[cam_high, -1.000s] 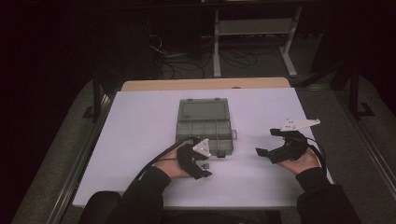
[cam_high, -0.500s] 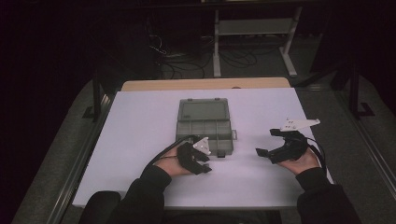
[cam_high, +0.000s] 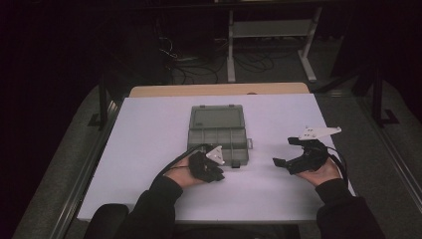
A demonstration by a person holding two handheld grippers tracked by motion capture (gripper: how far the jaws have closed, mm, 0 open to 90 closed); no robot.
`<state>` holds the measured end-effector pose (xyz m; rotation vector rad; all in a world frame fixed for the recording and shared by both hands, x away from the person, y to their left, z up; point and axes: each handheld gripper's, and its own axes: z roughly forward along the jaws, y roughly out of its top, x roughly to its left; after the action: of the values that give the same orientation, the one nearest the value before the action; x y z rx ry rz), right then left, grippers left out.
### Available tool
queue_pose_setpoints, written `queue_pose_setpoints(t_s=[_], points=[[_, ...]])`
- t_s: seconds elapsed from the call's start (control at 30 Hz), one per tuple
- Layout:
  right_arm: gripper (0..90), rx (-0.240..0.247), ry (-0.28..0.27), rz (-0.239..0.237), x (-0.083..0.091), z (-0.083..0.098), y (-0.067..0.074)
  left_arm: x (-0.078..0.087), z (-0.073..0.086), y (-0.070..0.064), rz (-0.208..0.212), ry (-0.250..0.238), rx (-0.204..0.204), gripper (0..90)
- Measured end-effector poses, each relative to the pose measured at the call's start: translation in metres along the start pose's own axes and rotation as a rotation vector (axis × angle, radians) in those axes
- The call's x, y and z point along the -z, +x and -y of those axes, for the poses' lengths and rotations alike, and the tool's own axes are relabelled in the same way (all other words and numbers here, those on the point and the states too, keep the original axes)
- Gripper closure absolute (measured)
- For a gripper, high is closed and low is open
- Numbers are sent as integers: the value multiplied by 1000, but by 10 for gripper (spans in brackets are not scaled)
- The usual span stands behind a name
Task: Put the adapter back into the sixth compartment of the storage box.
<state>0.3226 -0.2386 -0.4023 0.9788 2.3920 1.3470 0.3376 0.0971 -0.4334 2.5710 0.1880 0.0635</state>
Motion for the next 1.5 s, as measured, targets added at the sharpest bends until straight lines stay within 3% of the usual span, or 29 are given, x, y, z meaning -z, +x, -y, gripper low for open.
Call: queue_pose_setpoints(t_s=[0.1, 0.77, 1.5], points=[[0, 0, -1, 1, 0, 0, 0, 1, 1, 0, -17, 5, -8, 758], [0, -1, 1, -1, 0, 0, 0, 22, -6, -2, -21, -10, -25, 760], [0, -2, 1, -3, 0, 0, 0, 60, -19, 2, -24, -77, -23, 760]])
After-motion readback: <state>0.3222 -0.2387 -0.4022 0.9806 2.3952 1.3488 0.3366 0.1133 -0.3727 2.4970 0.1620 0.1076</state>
